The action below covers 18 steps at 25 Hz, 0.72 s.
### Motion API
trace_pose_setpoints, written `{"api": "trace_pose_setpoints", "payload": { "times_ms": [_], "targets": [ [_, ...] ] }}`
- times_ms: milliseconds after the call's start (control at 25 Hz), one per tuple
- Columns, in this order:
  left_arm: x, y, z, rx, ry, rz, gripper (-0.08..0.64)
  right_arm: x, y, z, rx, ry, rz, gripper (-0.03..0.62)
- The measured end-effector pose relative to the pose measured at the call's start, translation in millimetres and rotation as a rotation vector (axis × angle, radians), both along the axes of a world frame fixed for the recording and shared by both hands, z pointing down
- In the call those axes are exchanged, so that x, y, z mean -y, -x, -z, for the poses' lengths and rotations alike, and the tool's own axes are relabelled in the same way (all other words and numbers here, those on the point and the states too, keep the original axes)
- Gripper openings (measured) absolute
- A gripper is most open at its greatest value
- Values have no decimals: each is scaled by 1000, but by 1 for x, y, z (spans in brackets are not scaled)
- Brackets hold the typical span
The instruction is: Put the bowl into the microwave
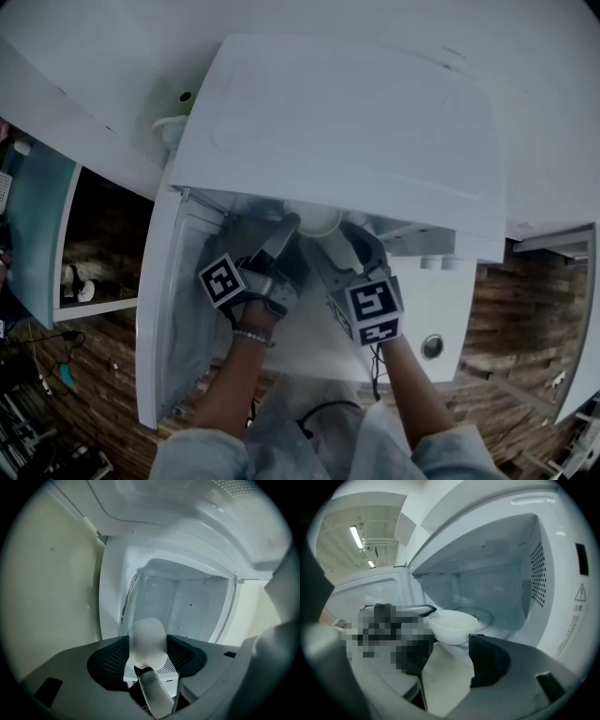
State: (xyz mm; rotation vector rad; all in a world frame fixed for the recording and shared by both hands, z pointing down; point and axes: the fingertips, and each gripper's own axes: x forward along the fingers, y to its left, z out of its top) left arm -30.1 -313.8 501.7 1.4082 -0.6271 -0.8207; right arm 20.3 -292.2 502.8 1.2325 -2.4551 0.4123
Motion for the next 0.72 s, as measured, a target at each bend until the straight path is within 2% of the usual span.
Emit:
{"api": "trace_pose_setpoints", "payload": {
  "times_ms": [400, 520, 720],
  "targets": [
    [2, 1, -1, 66, 13, -12, 239, 6, 5, -5, -23, 16, -23, 250],
    [4, 5, 1, 65, 10, 5, 249, 12, 10, -3, -30, 10, -18, 250],
    [-3, 0, -2, 73, 19, -28, 250, 22, 9, -8, -56, 15, -34, 224]
  ]
}}
